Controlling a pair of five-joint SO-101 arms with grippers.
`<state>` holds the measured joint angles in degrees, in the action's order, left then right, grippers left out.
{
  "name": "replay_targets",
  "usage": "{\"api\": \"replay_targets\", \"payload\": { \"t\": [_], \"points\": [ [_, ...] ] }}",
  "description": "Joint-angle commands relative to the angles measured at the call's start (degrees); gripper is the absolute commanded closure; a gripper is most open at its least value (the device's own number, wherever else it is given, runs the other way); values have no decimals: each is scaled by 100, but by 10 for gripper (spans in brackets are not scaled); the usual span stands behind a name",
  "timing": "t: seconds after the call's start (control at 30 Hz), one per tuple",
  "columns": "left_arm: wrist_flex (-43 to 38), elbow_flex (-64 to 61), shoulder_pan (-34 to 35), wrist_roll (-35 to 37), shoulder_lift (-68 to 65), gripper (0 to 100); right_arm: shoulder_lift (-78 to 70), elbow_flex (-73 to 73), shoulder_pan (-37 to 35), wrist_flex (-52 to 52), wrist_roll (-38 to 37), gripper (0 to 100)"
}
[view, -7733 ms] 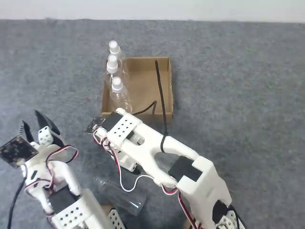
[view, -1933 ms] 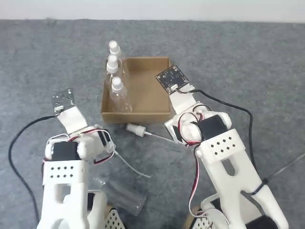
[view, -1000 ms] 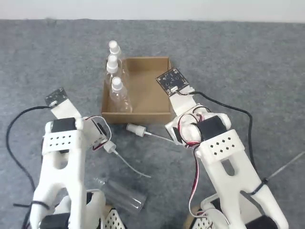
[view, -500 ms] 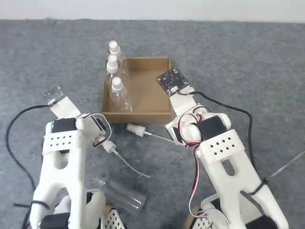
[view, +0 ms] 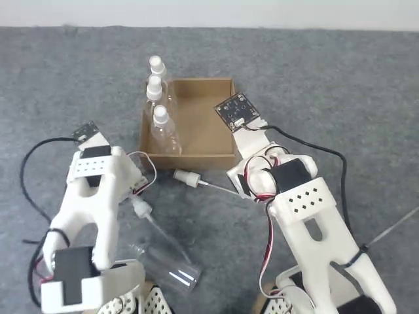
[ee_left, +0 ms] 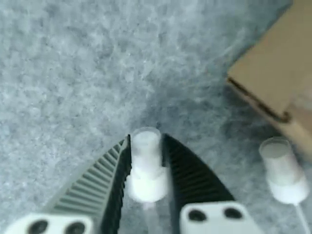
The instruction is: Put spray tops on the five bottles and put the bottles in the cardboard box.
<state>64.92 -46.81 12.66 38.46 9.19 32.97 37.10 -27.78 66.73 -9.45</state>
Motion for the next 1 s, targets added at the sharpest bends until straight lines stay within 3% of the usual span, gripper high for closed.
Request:
{"api": "replay_targets", "payload": {
  "t": [0.0,0.13,0.6,0.83,0.97],
  "points": [
    [-387,268,-114,62,-149,974,268,-62,75,-84,9,909],
    [-721,110,-141,229,-554,973,268,-62,75,-84,0,909],
    [-651,242,-97,264,-633,971,268,-62,75,-84,0,909],
    [1002,1341,-9,255,-633,772,277,-62,75,-84,-9,909],
    [1415,1543,-97,229,-633,791,277,-62,75,-84,-9,909]
  ]
}}
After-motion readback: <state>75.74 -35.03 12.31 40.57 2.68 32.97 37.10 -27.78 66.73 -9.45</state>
